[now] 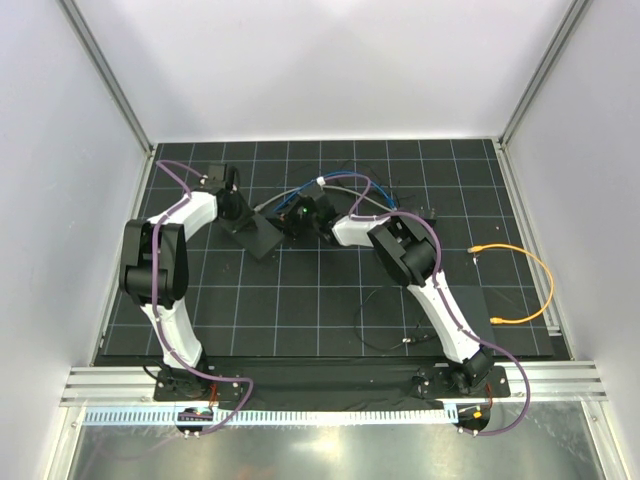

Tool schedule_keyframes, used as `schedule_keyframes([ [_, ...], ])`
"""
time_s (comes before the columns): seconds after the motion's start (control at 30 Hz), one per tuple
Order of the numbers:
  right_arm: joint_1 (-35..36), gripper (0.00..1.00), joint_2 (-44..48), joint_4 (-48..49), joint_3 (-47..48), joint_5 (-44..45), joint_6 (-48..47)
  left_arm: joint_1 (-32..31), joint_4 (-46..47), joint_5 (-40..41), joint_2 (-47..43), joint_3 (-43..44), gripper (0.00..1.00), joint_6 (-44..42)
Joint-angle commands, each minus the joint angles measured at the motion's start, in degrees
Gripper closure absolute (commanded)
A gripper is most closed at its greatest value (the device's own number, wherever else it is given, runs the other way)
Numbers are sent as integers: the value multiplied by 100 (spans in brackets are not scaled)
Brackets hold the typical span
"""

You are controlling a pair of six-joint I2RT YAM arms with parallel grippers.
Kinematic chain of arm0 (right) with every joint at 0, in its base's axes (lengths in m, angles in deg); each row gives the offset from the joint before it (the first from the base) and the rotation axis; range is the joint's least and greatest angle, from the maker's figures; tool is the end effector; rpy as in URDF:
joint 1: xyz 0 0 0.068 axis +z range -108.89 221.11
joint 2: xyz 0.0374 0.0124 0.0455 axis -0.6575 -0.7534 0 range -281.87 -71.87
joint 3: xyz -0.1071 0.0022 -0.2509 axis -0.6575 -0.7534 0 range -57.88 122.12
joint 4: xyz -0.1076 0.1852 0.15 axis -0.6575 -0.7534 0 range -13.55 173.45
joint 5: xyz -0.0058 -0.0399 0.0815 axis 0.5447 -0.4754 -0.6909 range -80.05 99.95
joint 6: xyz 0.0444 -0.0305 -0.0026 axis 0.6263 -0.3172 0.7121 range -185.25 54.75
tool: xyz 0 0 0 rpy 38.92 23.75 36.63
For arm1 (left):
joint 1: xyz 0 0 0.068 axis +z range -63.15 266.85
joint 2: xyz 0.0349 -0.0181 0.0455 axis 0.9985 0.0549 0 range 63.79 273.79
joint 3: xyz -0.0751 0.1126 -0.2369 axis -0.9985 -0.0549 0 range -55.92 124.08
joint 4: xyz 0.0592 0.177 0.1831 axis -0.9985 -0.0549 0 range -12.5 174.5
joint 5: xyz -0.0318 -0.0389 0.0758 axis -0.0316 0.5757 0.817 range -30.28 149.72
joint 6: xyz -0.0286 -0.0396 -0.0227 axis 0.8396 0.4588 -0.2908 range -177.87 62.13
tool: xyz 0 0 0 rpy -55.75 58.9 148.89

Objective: Pull the plug from the switch port

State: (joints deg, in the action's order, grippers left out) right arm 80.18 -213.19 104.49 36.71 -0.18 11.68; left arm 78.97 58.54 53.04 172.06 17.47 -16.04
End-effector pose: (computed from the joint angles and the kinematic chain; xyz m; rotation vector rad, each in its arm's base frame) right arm 0.4122 0.3428 0.0940 0.6344 2.2512 1.3547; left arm 0.3871 -0.0578 0.1778 -0.7473 2.5892 -0.4373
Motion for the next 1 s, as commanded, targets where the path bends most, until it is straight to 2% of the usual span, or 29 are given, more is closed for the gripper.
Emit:
schedule_keyframes([
  [0.0,-57,99,218,-1153,330,1311,-1151,-38,-445,369,379,-175,100,-104],
  [0.07,21,99,332,-1426,368,1600,-1477,-38,-446,378,379,-167,100,-104],
  [0.13,22,99,359,-1358,368,1480,-1532,-47,-454,395,388,-167,100,-104],
  [0.2,-92,99,341,-1034,254,1095,-1182,-56,-446,413,388,-167,100,-113],
  [0.23,-127,99,368,-361,-130,875,-553,-56,-454,413,379,-167,100,-113],
  [0.33,-180,99,246,126,-169,574,22,-56,-454,439,370,-167,100,-130],
  [0.5,-180,99,262,-117,52,547,-274,-65,-454,465,327,-184,100,-148],
  [0.6,-180,99,298,-119,113,241,-590,-56,-428,422,309,-167,100,-157],
  [0.8,-172,74,166,-144,183,-524,-819,-73,-393,334,256,-175,100,-166],
  [0.97,-119,69,43,-38,297,-753,-706,-82,-393,378,239,-167,100,-183],
])
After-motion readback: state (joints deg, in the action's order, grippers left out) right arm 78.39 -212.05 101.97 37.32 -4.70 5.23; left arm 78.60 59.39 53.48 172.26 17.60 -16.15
